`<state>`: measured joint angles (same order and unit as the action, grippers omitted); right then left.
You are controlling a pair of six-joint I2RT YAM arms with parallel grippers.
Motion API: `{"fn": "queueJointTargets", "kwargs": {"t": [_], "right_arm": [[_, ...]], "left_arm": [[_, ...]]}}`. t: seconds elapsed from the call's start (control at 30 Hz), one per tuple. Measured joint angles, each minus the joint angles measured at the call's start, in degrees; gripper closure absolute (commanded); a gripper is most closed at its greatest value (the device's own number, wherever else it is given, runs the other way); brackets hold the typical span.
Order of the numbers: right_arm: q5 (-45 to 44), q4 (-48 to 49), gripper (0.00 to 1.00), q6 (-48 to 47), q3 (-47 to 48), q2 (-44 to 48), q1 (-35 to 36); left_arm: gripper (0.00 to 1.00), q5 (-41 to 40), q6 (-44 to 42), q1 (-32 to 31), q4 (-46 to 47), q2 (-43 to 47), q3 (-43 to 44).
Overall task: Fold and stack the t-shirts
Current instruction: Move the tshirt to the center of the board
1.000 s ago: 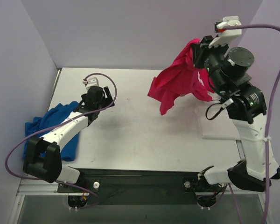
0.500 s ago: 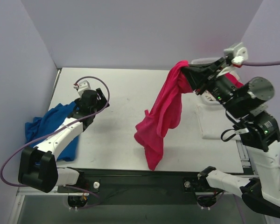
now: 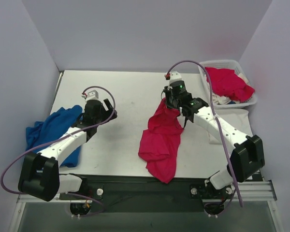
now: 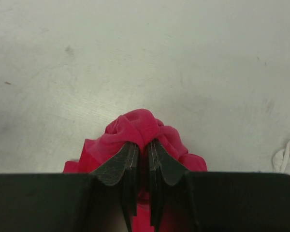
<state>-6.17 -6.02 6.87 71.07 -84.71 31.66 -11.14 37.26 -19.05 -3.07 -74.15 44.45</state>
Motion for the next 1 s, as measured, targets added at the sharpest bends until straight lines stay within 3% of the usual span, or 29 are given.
{"fn": "queueJointTargets", "kwargs": {"t": [0.23, 0.5, 0.8, 1.0], "right_arm": [[-5.6, 3.2, 1.0, 9.0, -5.3, -2.7, -4.7], [-6.5, 3.7, 1.0, 16.2, -8.6, -5.6, -8.2], [-6.4, 3.7, 1.0, 19.0, -8.9, -8.1, -8.2], [-6.4, 3.7, 1.0, 20.0, -8.9, -8.2, -8.2]], "left_arm": [[0.2, 11.8, 0.4, -5.3, 4.5, 0.0, -6.7], [0.31, 14.2, 0.2, -18.6, 4.7, 0.5, -9.5], [0.33, 19.4, 6.8, -21.2, 4.3, 4.9, -15.1], [0.35, 25.2, 11.6, -21.4, 9.3, 3.3, -16.2]]}}
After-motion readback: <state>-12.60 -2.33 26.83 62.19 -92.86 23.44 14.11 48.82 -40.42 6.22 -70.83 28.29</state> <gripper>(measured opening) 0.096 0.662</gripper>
